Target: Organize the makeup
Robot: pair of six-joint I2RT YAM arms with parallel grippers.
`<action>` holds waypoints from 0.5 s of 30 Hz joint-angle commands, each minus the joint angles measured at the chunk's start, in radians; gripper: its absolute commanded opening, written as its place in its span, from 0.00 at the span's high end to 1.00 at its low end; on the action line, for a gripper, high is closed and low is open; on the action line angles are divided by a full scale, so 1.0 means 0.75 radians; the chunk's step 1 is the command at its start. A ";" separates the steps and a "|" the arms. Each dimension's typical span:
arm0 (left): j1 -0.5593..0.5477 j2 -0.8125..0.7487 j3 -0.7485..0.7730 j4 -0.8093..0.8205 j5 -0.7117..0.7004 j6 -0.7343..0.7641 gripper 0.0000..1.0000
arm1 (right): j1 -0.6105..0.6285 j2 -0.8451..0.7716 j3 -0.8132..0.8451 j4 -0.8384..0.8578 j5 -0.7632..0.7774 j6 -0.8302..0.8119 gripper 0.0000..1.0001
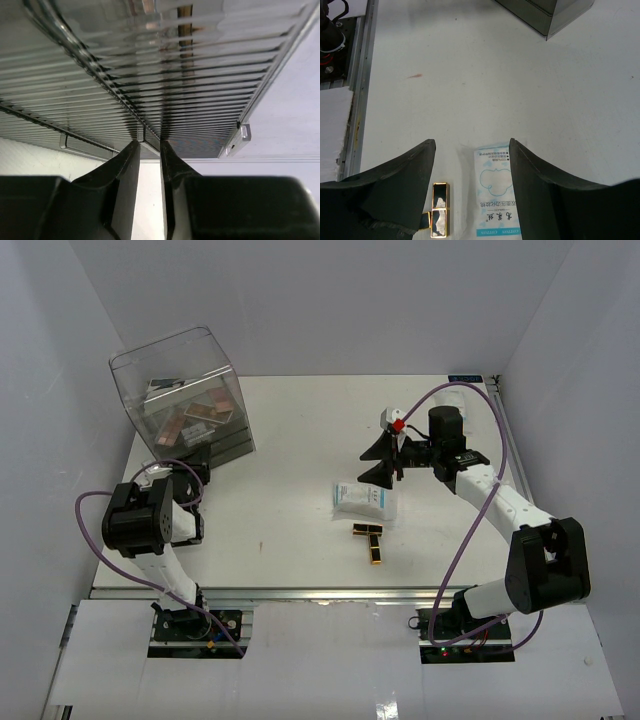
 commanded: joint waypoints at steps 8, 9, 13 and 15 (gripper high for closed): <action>0.021 0.059 -0.030 0.167 0.028 -0.053 0.99 | -0.024 -0.024 -0.016 0.050 -0.042 0.025 0.33; 0.021 0.059 -0.046 0.187 0.052 -0.060 1.00 | -0.025 -0.024 -0.016 0.050 -0.040 0.026 0.33; 0.016 0.016 -0.126 0.245 0.126 -0.092 1.00 | -0.027 -0.020 -0.017 0.050 -0.036 0.026 0.34; 0.013 -0.031 -0.190 0.255 0.160 -0.098 1.00 | -0.028 -0.017 -0.016 0.050 -0.033 0.028 0.34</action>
